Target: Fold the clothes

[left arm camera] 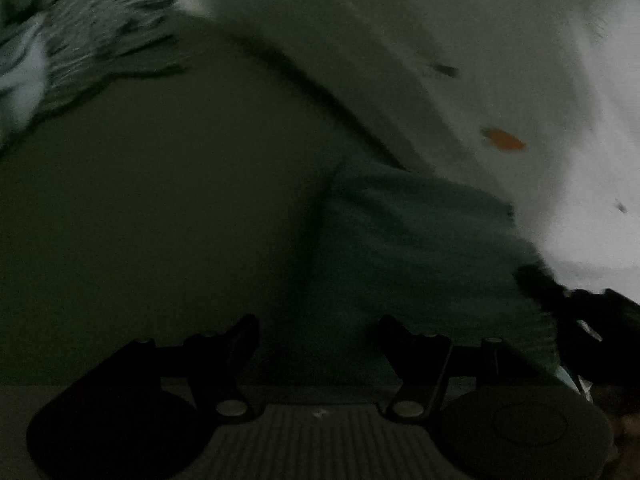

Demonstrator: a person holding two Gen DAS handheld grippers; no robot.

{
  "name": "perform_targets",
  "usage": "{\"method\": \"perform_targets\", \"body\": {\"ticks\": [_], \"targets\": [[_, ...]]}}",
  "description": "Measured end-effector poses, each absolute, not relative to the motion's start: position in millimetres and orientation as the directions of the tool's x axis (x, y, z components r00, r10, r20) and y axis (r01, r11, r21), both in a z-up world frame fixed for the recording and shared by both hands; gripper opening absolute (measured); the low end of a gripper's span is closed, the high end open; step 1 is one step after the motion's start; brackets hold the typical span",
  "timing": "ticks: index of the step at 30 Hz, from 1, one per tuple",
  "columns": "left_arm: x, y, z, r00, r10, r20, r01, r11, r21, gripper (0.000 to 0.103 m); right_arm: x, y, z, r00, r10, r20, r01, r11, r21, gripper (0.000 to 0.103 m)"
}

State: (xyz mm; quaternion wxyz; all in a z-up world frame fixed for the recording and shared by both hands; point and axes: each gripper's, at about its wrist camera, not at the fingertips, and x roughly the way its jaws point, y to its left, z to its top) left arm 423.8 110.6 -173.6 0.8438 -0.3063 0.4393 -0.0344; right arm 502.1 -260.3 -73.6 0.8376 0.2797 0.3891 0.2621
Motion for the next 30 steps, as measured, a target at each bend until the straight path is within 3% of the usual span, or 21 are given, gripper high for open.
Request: {"method": "perform_targets", "body": {"ticks": [4, 9, 12, 17, 21, 22, 23, 24, 26, 30], "targets": [[433.5, 68.7, -175.4, 0.557, -0.343, -0.756, -0.140, 0.858, -0.493, 0.066, 474.7, -310.3, -60.0, 0.616, 0.545, -0.570, -0.196, 0.806, 0.559, 0.008], [432.8, 24.5, -193.9, 0.491, -0.279, -0.825, -0.067, 0.932, -0.355, 0.072, 461.9, -371.6, -131.9, 0.569, 0.378, -0.730, 0.140, 0.830, 0.539, 0.015], [431.2, 7.6, -193.5, 0.482, -0.227, -0.846, -0.004, 0.965, -0.262, 0.072, 450.7, -375.3, -159.9, 0.590, 0.382, -0.711, 0.224, 0.768, 0.599, 0.018], [432.1, 0.1, -195.8, 0.472, -0.185, -0.862, -0.025, 0.974, -0.223, 0.077, 436.8, -370.7, -171.6, 0.615, 0.378, -0.692, 0.249, 0.740, 0.625, 0.019], [430.6, -5.9, -198.1, 0.486, -0.172, -0.857, -0.020, 0.978, -0.208, 0.085, 437.8, -366.3, -176.7, 0.619, 0.430, -0.657, 0.227, 0.703, 0.674, 0.037], [429.8, -5.9, -198.4, 0.487, -0.166, -0.858, -0.024, 0.979, -0.203, 0.085, 438.9, -362.8, -177.8, 0.622, 0.436, -0.650, 0.208, 0.708, 0.674, 0.036], [430.0, -6.7, -198.1, 0.484, -0.157, -0.861, -0.029, 0.980, -0.195, 0.085, 440.8, -360.2, -176.1, 0.624, 0.431, -0.652, 0.194, 0.723, 0.663, 0.021], [430.7, -7.5, -197.0, 0.476, -0.152, -0.866, -0.036, 0.981, -0.192, 0.085, 442.7, -358.6, -173.1, 0.623, 0.423, -0.657, 0.183, 0.739, 0.649, 0.015], [431.0, -4.6, -193.0, 0.457, -0.164, -0.874, -0.055, 0.976, -0.212, 0.085, 446.5, -355.3, -167.0, 0.624, 0.408, -0.667, 0.159, 0.769, 0.619, 0.013], [427.0, -6.1, -184.5, 0.465, -0.180, -0.866, -0.043, 0.973, -0.226, 0.086, 426.2, -364.5, -127.5, 0.713, 0.373, -0.594, 0.111, 0.776, 0.620, 0.013]]}}
